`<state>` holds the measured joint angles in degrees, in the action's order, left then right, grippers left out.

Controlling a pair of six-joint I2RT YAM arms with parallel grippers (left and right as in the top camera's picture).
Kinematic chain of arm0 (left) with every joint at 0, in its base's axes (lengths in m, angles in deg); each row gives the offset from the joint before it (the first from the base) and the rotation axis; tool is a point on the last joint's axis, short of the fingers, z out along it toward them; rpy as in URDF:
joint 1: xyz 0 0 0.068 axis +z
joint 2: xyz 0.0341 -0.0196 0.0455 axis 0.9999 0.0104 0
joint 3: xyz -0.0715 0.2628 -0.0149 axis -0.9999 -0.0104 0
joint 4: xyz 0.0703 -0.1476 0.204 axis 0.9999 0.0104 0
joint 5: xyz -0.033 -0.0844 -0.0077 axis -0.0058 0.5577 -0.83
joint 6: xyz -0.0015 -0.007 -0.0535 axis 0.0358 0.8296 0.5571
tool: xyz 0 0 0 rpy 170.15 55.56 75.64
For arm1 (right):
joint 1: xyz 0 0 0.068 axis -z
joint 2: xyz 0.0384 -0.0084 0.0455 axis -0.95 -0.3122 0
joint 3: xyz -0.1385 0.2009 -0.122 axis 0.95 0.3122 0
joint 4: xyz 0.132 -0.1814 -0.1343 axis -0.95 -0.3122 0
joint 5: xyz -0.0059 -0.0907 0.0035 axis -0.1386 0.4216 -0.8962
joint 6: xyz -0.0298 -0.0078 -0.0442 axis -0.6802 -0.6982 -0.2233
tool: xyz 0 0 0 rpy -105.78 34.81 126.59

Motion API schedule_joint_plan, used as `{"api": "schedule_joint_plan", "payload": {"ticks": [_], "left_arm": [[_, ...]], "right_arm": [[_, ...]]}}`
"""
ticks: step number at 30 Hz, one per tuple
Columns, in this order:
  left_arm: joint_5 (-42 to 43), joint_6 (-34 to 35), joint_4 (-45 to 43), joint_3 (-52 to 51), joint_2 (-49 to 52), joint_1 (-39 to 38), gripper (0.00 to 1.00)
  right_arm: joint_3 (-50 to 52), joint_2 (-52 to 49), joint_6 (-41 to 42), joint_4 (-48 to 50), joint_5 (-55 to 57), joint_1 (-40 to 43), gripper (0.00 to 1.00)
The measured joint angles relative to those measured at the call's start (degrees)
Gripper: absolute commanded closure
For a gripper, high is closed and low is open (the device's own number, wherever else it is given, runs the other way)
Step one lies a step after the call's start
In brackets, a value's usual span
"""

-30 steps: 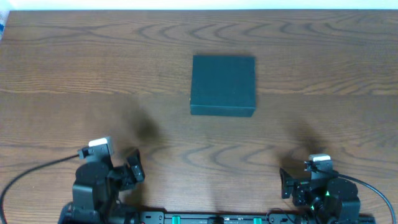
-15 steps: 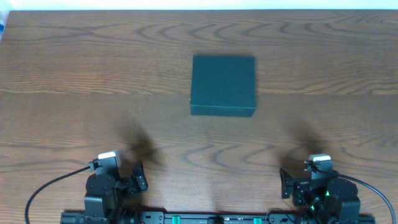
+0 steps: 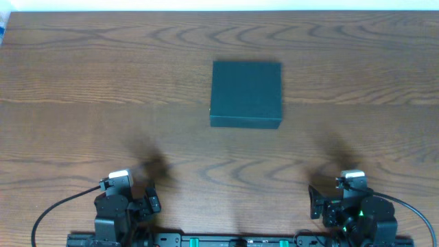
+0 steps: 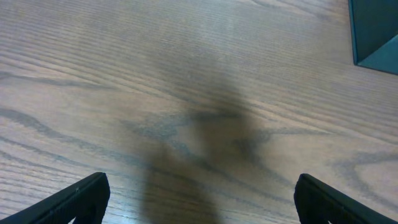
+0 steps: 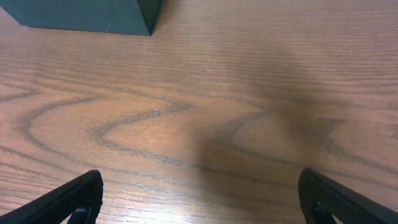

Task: Pack container

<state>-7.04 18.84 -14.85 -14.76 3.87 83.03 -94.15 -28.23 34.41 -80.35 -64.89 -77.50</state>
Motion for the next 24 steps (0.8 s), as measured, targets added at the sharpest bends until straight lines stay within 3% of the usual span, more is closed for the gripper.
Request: {"api": "schedule_joint_plan", "payload": {"ticks": [24], "left_arm": [[-0.2,-0.5,0.0,-0.1,0.0,0.0,0.04]], "right_arm": [[0.0,0.0,0.0,0.0,0.0,0.0,0.01]]}}
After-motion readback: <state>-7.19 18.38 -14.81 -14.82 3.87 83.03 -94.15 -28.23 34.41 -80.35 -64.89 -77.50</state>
